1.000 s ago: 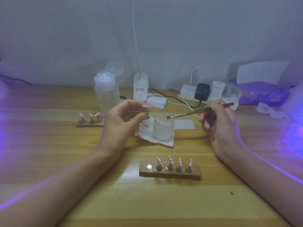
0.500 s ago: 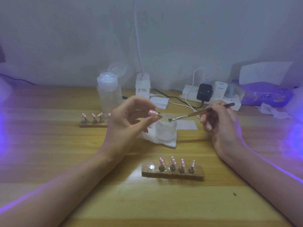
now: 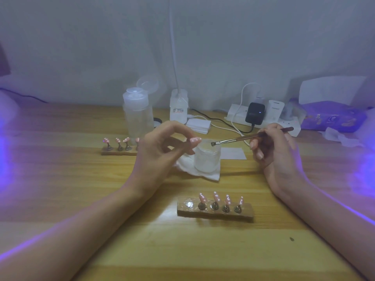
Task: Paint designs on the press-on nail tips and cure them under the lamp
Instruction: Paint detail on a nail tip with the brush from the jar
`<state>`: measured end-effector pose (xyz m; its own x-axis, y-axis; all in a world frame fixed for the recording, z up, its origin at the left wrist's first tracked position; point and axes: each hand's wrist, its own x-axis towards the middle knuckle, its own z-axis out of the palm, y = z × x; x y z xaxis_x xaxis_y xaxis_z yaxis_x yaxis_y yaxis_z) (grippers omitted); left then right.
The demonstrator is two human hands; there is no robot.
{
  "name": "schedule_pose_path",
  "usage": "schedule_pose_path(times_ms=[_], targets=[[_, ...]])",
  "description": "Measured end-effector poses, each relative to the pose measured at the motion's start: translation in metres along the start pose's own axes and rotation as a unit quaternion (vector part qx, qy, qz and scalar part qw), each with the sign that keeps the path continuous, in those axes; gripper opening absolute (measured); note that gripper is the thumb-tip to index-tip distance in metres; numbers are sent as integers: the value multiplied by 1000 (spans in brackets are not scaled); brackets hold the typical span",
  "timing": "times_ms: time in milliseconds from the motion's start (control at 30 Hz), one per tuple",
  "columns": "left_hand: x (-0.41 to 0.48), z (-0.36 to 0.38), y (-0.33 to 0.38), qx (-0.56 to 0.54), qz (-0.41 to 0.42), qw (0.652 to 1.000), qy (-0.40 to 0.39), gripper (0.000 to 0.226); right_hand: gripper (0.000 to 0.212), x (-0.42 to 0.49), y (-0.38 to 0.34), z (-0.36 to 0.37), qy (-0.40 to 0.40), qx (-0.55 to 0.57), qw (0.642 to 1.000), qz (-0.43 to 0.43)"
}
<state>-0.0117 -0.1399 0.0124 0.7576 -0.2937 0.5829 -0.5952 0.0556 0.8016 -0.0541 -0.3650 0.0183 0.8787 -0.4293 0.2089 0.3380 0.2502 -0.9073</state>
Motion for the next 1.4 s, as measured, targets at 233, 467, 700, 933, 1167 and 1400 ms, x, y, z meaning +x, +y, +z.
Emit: schedule_pose_path(times_ms=[233, 467, 700, 933, 1167, 1400], targets=[[4, -7, -4, 103, 11, 995, 14, 13, 26, 2, 2, 0, -21, -4, 1000, -1], [5, -6, -11, 169, 28, 985, 4, 14, 24, 4, 1, 3, -35, 12, 999, -3], [6, -6, -13, 203, 25, 979, -5, 11, 20, 3, 2, 4, -42, -9, 999, 14], [6, -6, -14, 181, 37, 983, -7, 11, 23, 1, 2, 5, -70, -27, 997, 10], [7, -7, -15, 195, 42, 980, -23, 10, 22, 3, 3, 4, -73, -48, 996, 6], [7, -6, -15, 205, 23, 978, -16, 14, 22, 3, 4, 3, -72, -48, 996, 4]])
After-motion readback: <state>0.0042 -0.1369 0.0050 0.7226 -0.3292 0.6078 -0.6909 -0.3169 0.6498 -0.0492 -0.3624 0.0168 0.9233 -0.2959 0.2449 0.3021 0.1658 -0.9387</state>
